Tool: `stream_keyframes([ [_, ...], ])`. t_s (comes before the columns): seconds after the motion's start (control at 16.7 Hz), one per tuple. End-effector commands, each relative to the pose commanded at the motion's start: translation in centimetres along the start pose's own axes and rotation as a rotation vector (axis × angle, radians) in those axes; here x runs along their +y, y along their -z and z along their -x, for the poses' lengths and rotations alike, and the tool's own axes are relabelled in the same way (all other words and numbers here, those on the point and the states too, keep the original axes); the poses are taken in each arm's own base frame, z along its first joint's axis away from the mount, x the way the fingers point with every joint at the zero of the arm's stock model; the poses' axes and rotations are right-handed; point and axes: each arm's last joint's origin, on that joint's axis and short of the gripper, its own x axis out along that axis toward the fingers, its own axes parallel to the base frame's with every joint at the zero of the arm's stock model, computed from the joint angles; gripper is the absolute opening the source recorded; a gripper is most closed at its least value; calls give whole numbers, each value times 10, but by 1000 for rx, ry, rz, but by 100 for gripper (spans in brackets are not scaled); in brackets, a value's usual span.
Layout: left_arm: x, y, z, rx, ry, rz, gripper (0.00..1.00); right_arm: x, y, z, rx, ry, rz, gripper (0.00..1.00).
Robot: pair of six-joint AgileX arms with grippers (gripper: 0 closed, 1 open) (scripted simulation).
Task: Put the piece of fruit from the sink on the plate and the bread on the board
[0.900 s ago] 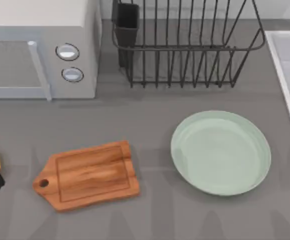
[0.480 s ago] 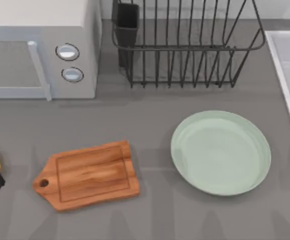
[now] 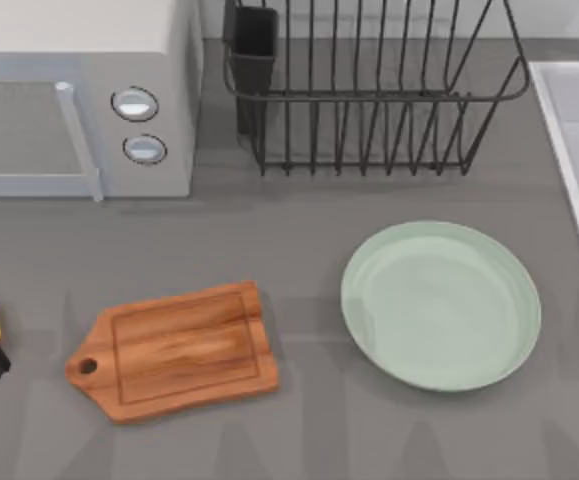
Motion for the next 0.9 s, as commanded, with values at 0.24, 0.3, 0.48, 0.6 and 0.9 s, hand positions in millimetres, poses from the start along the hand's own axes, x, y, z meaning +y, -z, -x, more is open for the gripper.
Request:
stream_keyframes([
  [0.24,0,0,0,0,0,0,100,0,0,0,0,0,0,100],
  [0.3,0,0,0,0,0,0,100,0,0,0,0,0,0,100],
  [0.48,0,0,0,0,0,0,100,0,0,0,0,0,0,100],
  [0.6,0,0,0,0,0,0,100,0,-2,0,7,2,2,100],
  [0.9,0,0,0,0,0,0,100,-4,-37,-6,156,39,37,100],
])
